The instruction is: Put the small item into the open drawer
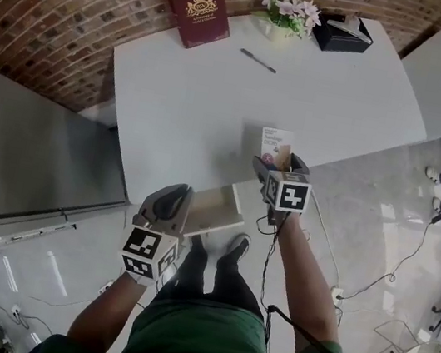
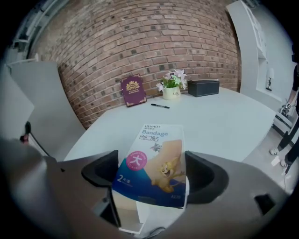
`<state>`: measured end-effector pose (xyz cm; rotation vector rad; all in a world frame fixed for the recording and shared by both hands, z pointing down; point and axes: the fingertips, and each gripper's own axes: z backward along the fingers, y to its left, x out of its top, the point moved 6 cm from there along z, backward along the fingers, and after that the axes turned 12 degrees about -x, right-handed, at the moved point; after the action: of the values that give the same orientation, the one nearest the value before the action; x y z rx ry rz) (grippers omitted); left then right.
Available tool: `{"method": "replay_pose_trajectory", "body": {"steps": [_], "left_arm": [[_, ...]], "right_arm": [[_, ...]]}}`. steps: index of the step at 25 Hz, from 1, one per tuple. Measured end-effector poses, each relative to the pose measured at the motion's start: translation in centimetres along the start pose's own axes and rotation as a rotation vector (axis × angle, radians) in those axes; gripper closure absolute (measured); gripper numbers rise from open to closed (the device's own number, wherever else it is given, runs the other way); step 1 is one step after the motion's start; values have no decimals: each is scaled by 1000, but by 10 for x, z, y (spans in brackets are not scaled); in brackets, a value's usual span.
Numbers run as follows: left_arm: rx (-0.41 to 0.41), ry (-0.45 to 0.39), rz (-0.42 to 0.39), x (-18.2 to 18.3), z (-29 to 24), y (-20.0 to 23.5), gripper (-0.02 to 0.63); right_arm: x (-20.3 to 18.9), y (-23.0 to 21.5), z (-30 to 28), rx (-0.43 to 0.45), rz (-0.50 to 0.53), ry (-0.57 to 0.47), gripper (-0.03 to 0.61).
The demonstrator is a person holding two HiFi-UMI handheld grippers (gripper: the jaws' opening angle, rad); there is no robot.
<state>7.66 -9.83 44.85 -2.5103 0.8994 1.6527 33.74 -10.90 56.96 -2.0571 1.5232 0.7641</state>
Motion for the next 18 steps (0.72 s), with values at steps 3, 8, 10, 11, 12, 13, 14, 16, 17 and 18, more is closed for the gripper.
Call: {"method": "replay_pose_trajectory", "body": {"steps": [3, 8, 10, 11, 12, 13, 14, 16, 17, 18], "left_arm": [[16, -6, 0, -2, 1, -9, 583], [64, -20, 10, -7, 8, -22, 583], [88, -26, 17, -9, 14, -28, 583], [101, -28, 23, -11, 17, -30, 583], [116, -31, 30, -12, 21, -32, 583], [134, -38, 35, -14, 24, -33, 583], [155, -45, 41, -16, 29, -34, 583], [200, -56, 57, -22, 39, -32, 583], [222, -61, 66, -26, 45, -31, 583], [243, -65, 75, -30, 52, -29, 583]], "right_arm": [[-3, 10, 9, 63, 34, -22, 132], [-7, 30, 25, 161, 72, -41, 133], [-8, 39, 33, 203, 90, -46, 135], [-8, 45, 36, 225, 101, -50, 135], [-8, 50, 40, 248, 115, -54, 137], [-9, 56, 43, 273, 131, -57, 137], [-10, 63, 46, 299, 148, -60, 137], [-14, 78, 52, 354, 180, -64, 137], [-18, 85, 54, 382, 191, -65, 138], [-21, 92, 57, 410, 199, -65, 138]]}}
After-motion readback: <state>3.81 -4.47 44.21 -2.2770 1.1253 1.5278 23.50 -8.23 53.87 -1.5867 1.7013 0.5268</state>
